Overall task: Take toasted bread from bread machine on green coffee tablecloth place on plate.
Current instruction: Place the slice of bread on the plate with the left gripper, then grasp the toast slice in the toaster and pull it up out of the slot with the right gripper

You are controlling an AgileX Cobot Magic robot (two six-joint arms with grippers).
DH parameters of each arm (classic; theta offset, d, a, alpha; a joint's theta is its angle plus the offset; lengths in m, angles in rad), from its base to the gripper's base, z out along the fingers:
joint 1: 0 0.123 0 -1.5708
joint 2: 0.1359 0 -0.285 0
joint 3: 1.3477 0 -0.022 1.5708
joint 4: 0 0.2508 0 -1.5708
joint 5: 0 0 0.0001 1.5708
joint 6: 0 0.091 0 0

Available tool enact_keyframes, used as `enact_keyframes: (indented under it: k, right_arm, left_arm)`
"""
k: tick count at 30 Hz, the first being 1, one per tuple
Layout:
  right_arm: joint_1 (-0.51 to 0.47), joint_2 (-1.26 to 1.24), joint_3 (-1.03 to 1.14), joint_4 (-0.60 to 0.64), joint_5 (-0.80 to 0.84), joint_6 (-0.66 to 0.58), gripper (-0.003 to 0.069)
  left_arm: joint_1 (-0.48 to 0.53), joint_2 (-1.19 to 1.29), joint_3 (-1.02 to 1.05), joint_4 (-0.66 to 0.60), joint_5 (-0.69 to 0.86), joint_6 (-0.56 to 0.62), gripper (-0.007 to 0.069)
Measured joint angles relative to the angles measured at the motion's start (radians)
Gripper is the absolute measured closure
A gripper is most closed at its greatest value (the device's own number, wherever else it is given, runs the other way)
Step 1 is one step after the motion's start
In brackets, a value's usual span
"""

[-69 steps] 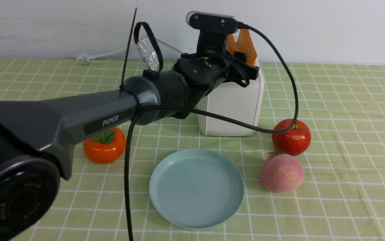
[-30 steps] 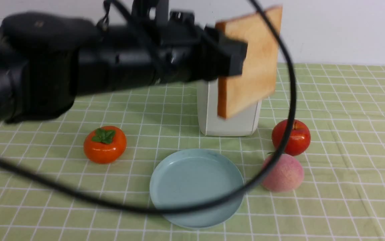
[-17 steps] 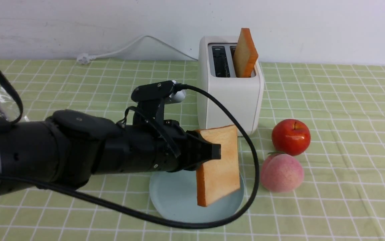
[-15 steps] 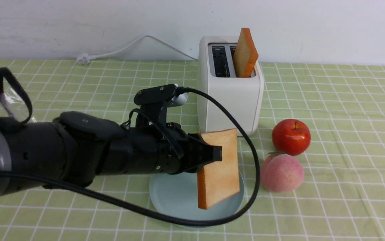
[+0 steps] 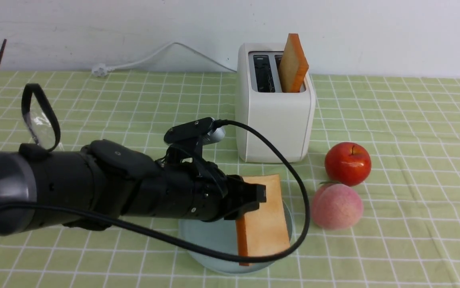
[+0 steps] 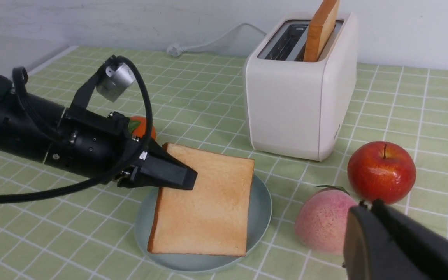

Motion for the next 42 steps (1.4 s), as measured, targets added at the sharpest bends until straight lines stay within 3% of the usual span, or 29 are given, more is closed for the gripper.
enact_keyframes:
  k: [12,16,25,28,30,31,34,35,36,42]
  right_arm:
    - [0.0,0.0,0.0,0.0,-0.013,0.0,0.0651]
    - [0.0,0.0,0.0,0.0,-0.016,0.0,0.065]
    - [0.0,0.002,-0.001,0.002,-0.018,-0.001,0.0646]
    - [0.0,0.034,-0.024,0.012,0.004,-0.018,0.0646]
    - [0.0,0.125,-0.086,0.023,0.062,-0.041,0.0645]
    - [0.0,0.134,-0.091,0.023,0.065,-0.042,0.0645]
    - [0.0,0.32,-0.199,0.05,0.103,-0.045,0.0645]
    - [0.0,0.331,-0.204,0.055,0.104,-0.045,0.0645]
    - [0.0,0.414,-0.246,0.077,0.105,-0.045,0.0645]
    - [0.037,0.718,-0.423,0.119,0.092,-0.05,0.0645]
  left_arm:
    - [0.0,-0.015,0.0,0.029,-0.122,-0.007,0.0125]
    - [0.0,-0.071,0.0,0.059,-0.179,-0.007,0.0081]
    - [0.0,-0.247,0.136,0.1,-0.134,-0.006,0.0076]
    - [0.0,-0.333,0.187,0.103,-0.118,-0.007,0.012]
    - [0.0,-0.45,0.223,0.114,-0.112,-0.005,0.023]
    - [0.0,-0.47,0.226,0.115,-0.111,-0.004,0.0241]
    - [0.0,-0.652,0.28,0.141,-0.091,0.026,0.0483]
    - [0.0,-0.652,0.283,0.143,-0.091,0.028,0.0497]
    - [0.0,-0.745,0.316,0.152,-0.069,0.04,0.0606]
    - [0.0,-1.015,0.473,0.168,-0.026,0.045,0.0638]
